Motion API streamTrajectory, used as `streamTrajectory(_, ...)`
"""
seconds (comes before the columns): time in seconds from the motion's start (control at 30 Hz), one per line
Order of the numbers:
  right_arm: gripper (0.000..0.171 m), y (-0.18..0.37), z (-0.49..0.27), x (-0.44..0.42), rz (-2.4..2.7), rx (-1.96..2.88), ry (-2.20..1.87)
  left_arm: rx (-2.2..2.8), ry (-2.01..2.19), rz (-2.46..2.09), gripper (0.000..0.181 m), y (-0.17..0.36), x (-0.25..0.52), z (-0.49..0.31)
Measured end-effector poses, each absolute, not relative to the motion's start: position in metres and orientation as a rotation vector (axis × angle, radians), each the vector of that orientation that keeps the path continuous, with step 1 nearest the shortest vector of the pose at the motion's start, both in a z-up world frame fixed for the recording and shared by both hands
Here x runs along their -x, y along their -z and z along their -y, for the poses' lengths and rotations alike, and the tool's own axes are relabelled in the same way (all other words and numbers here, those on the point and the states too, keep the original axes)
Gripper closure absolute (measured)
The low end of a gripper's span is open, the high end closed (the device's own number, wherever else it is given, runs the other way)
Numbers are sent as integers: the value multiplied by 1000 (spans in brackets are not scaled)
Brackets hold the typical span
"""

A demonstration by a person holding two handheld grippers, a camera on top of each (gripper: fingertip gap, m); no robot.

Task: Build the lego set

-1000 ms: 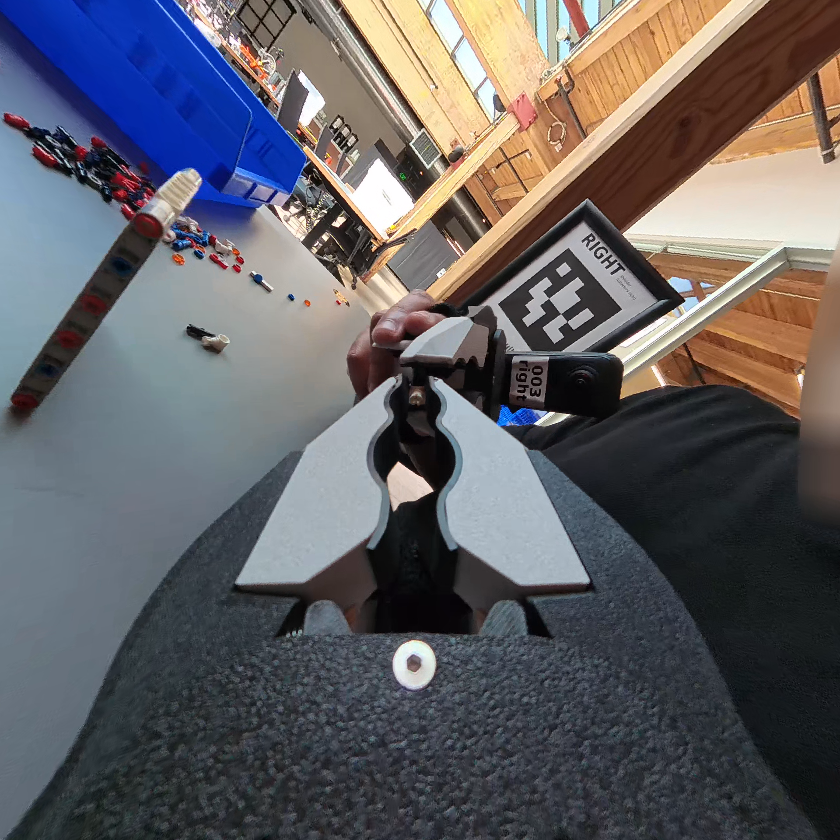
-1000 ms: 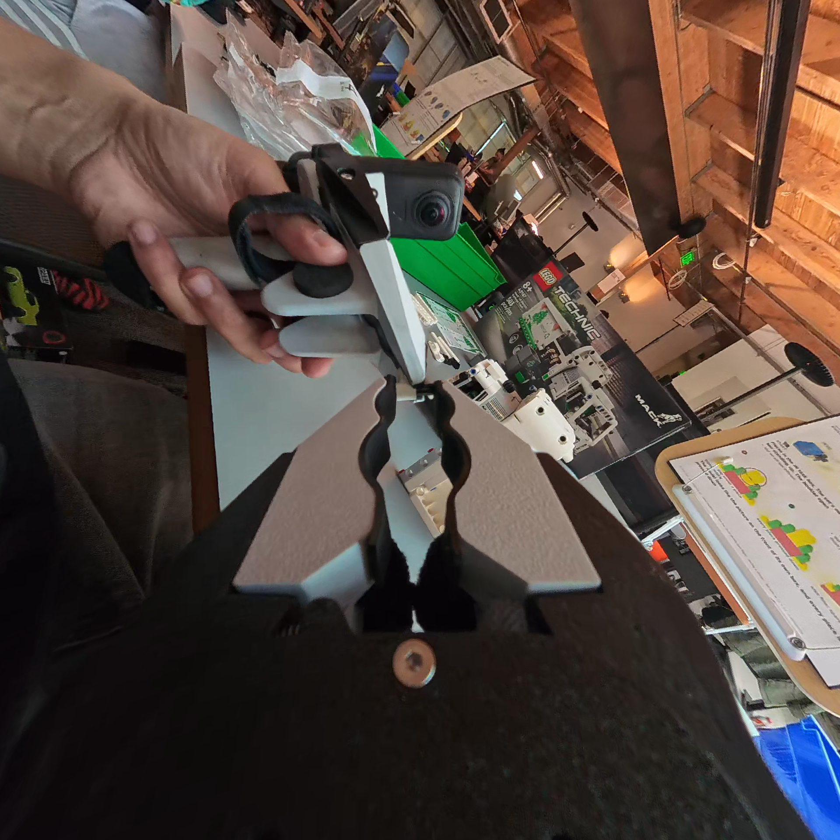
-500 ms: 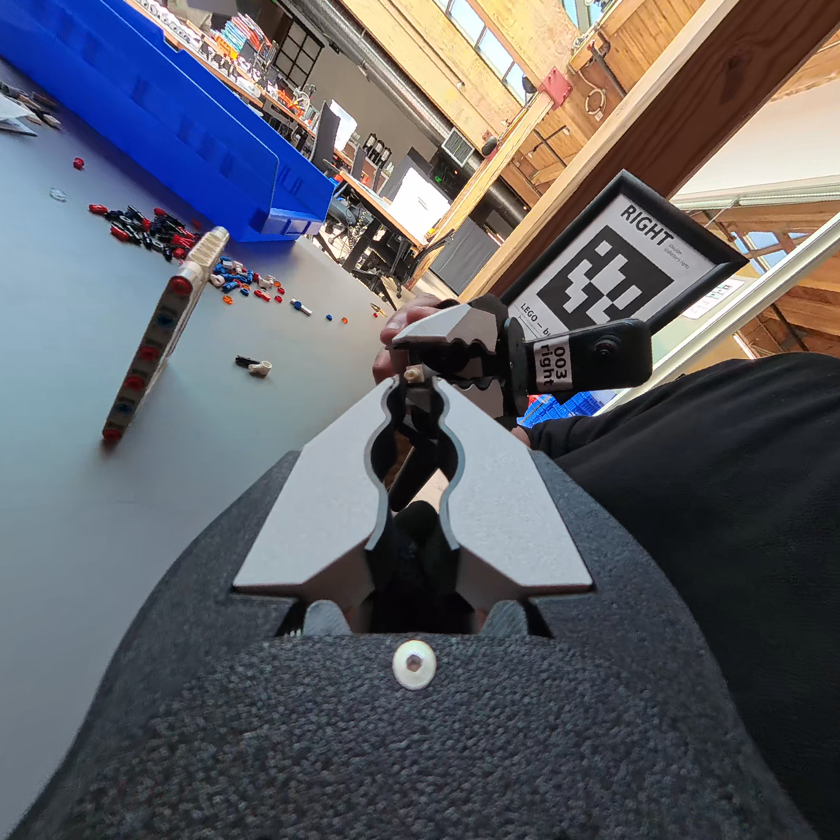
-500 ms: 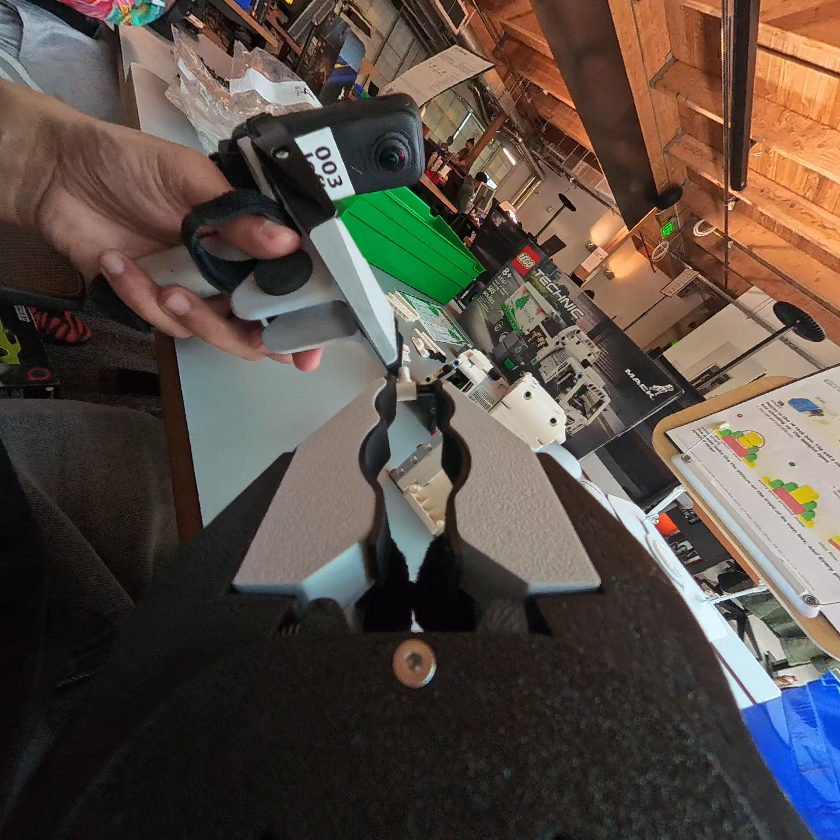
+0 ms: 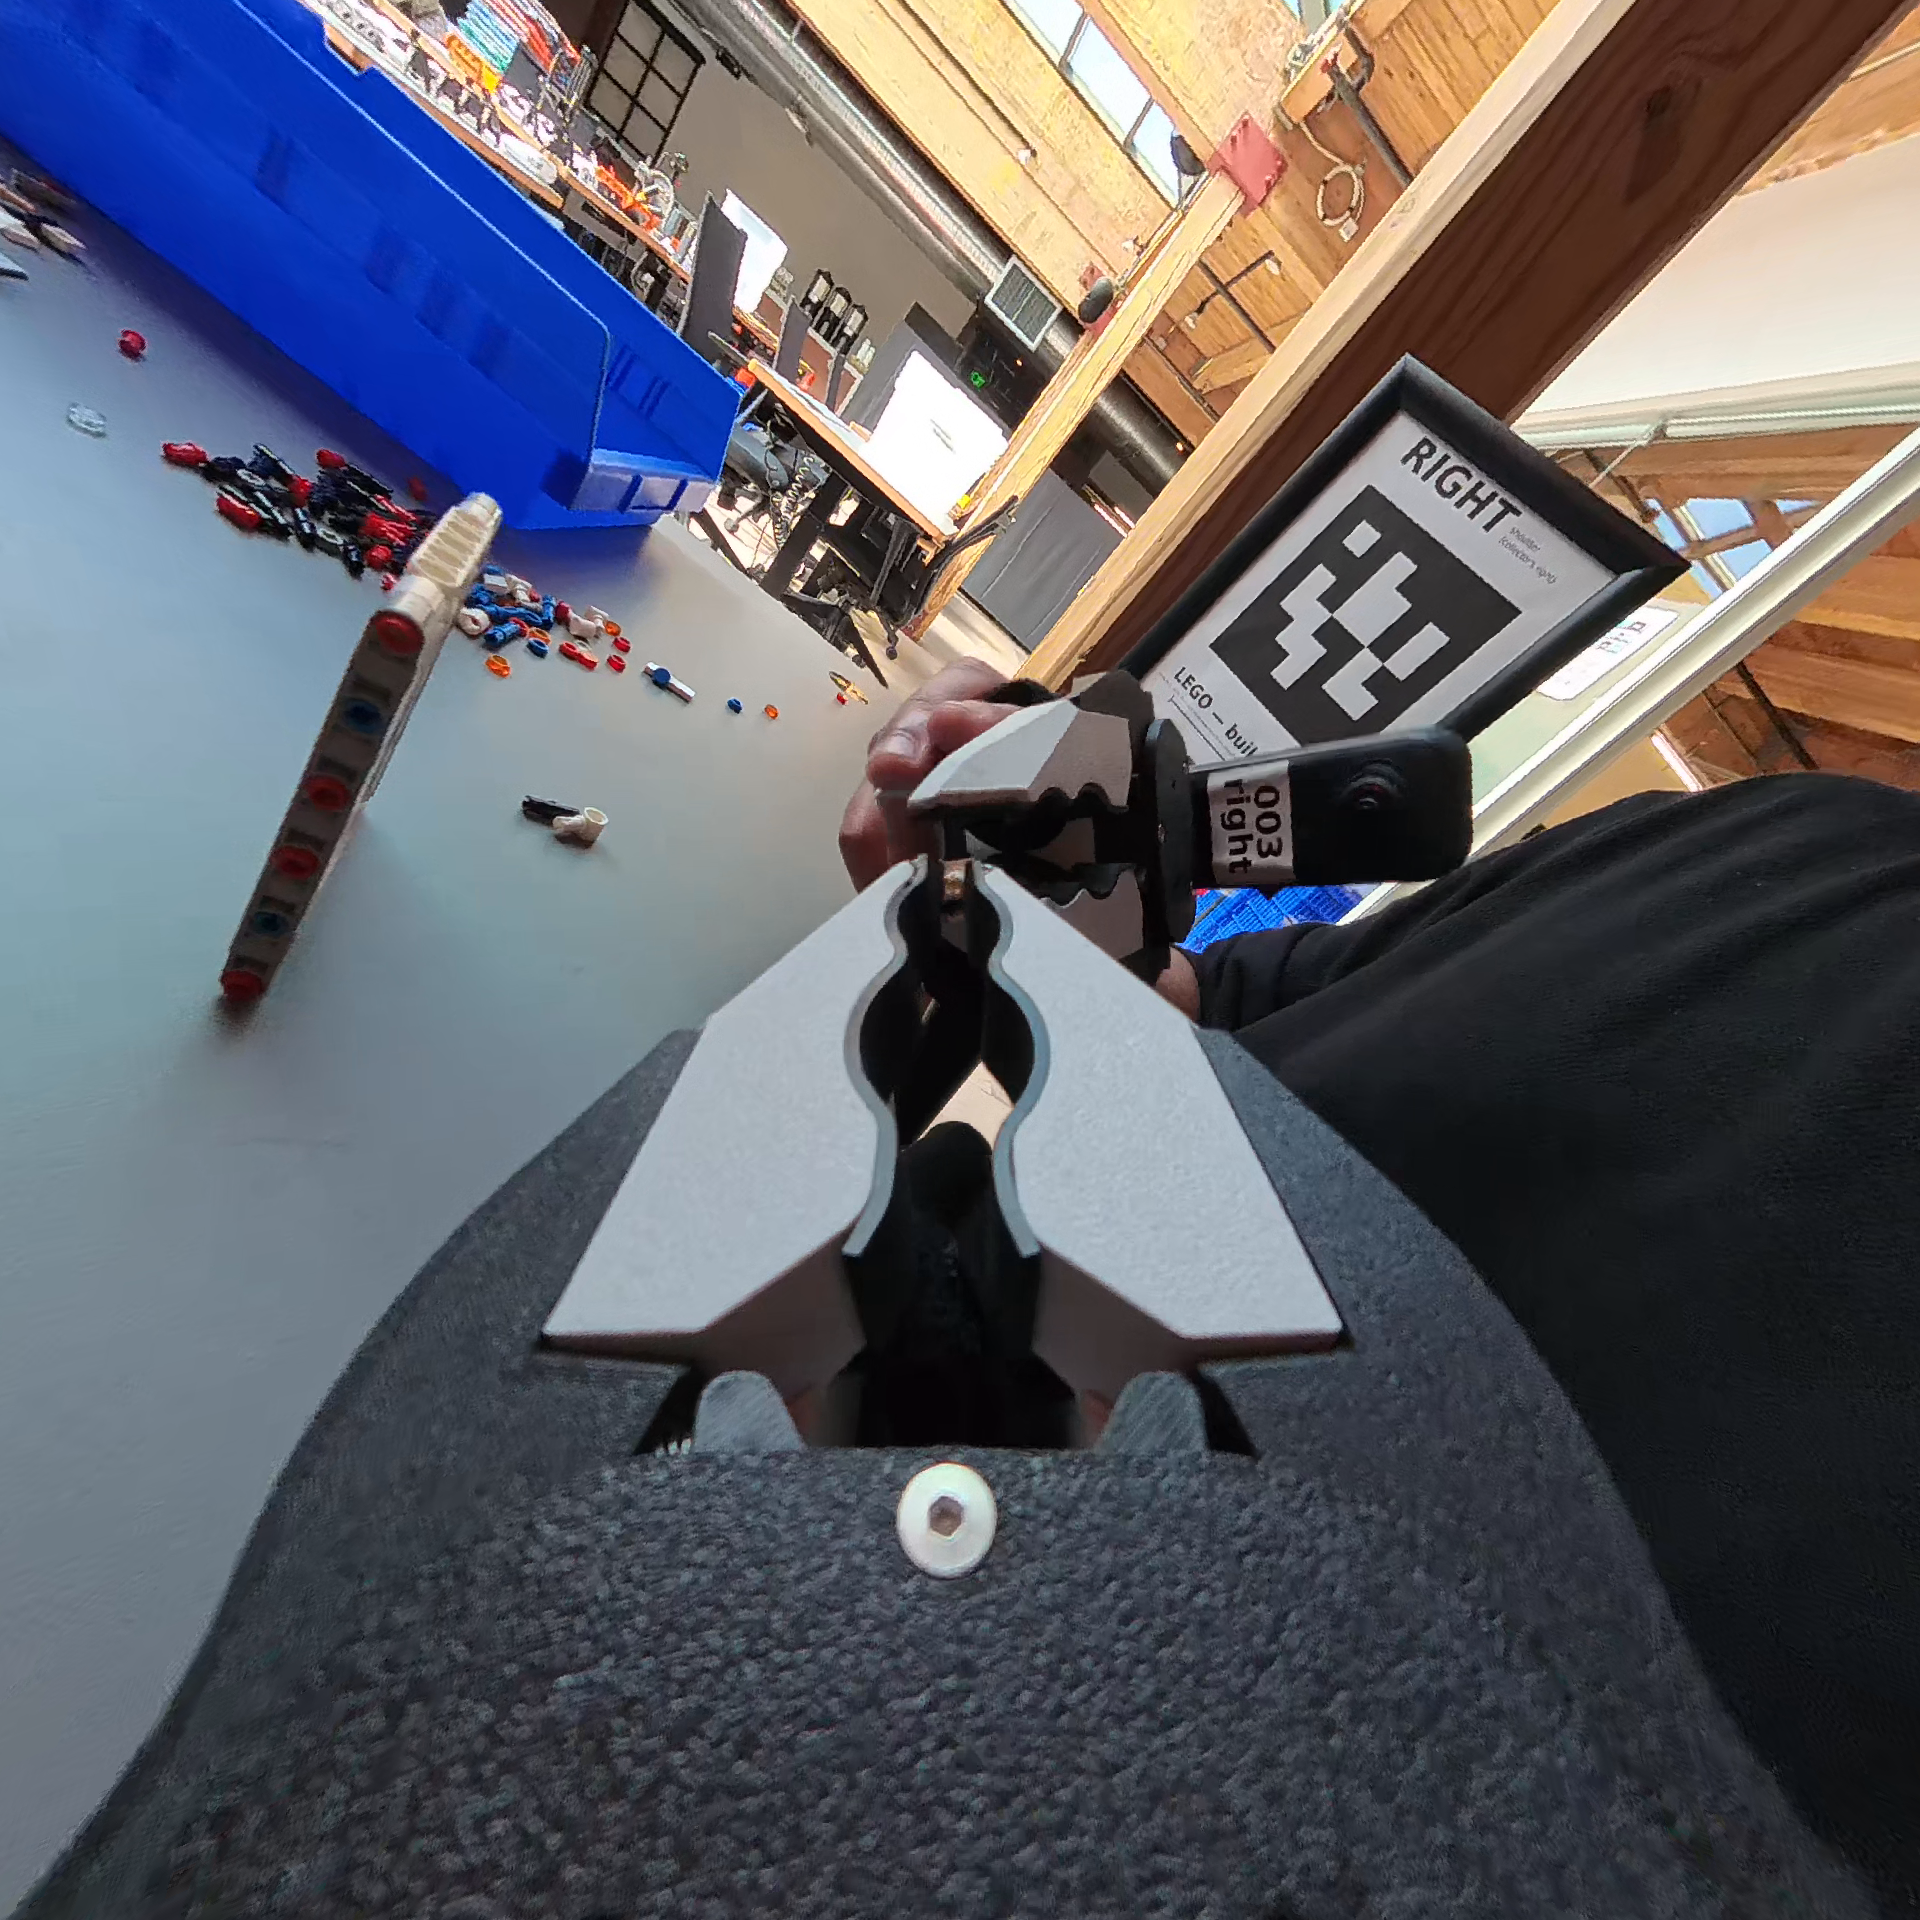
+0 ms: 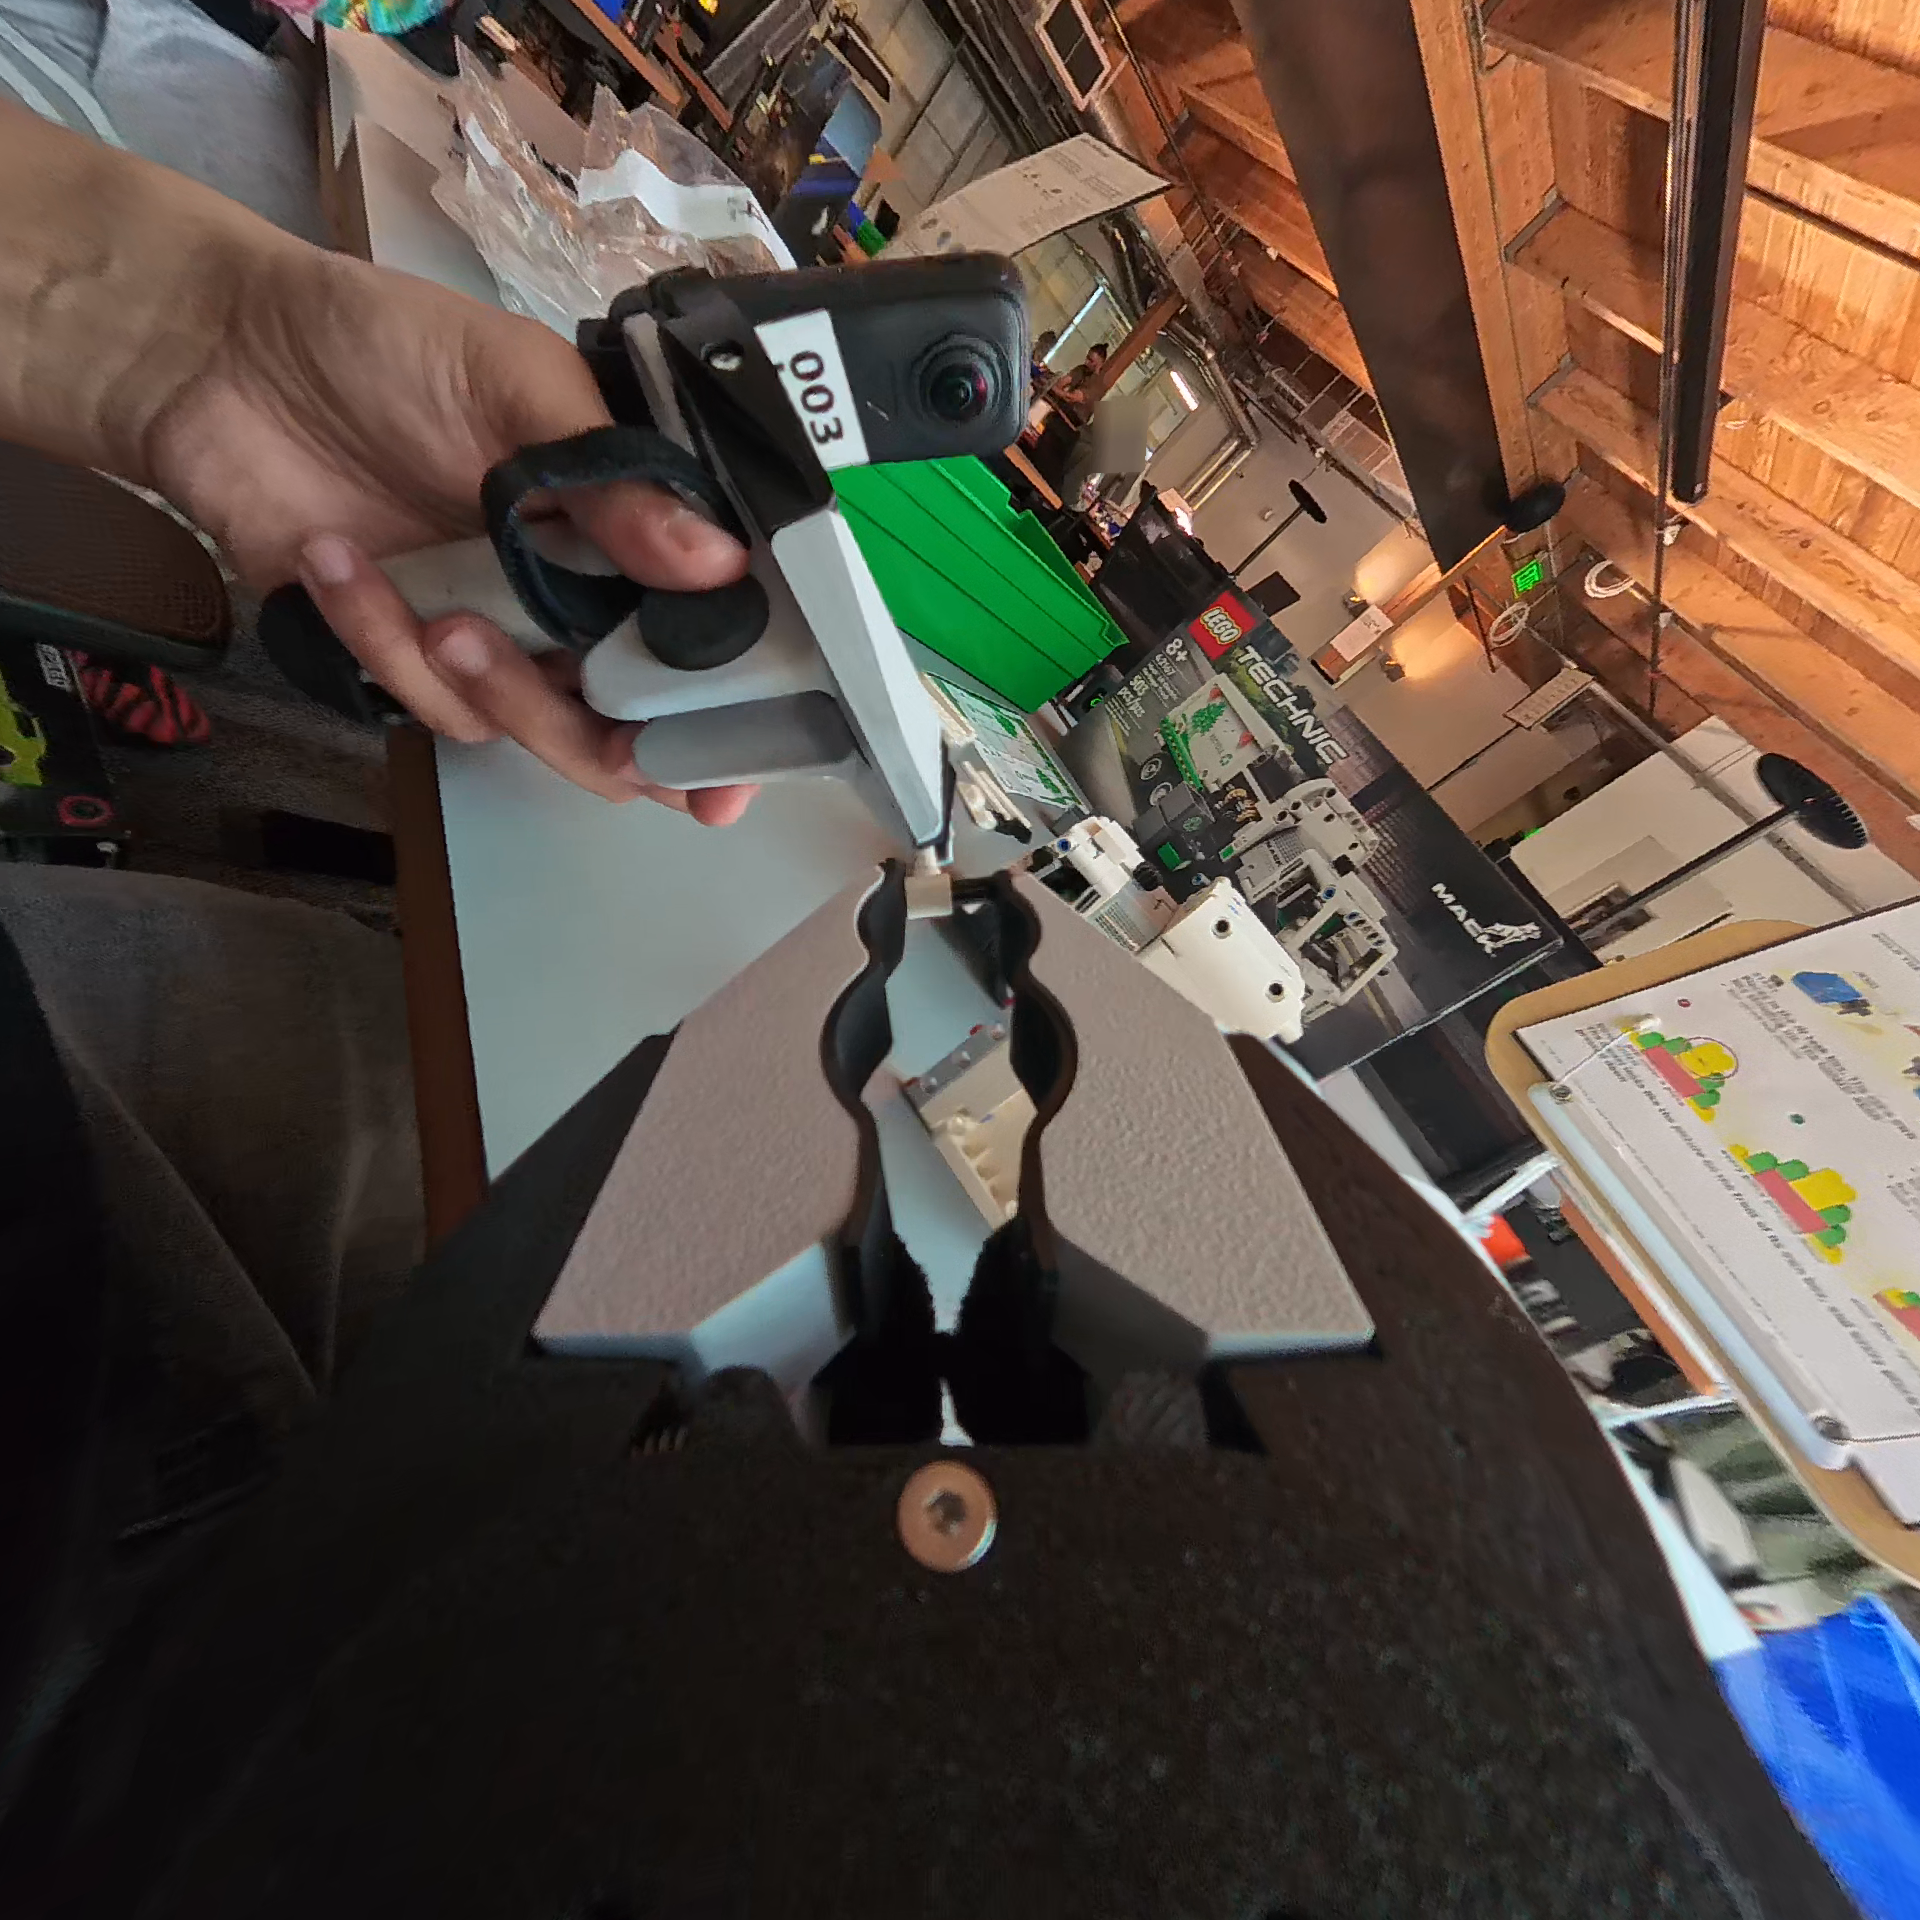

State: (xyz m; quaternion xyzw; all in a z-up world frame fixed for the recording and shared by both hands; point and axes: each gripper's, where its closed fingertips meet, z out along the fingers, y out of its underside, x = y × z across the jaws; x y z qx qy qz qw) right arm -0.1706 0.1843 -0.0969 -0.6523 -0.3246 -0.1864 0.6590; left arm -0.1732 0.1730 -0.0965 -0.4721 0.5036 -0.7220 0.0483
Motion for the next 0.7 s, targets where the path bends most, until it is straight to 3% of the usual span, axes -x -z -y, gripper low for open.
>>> streamTrajectory(0.03, 156, 97, -184, 172, 718, 1488, 376, 1415, 2191, -1544, 181, 96, 174, -173)
streamTrajectory(0.4, 147, 77, -172, 188, 356, 1517, -743, 996, 1993, -1564, 181, 69, 190, -172)
streamTrajectory(0.57, 163, 74, -172, 192, 347, 1487, -752, 1006, 1995, -1592, 181, 75, 188, -166)
streamTrajectory(0.7, 166, 78, -173, 191, 374, 1511, -688, 1018, 2016, -1575, 181, 74, 187, -167)
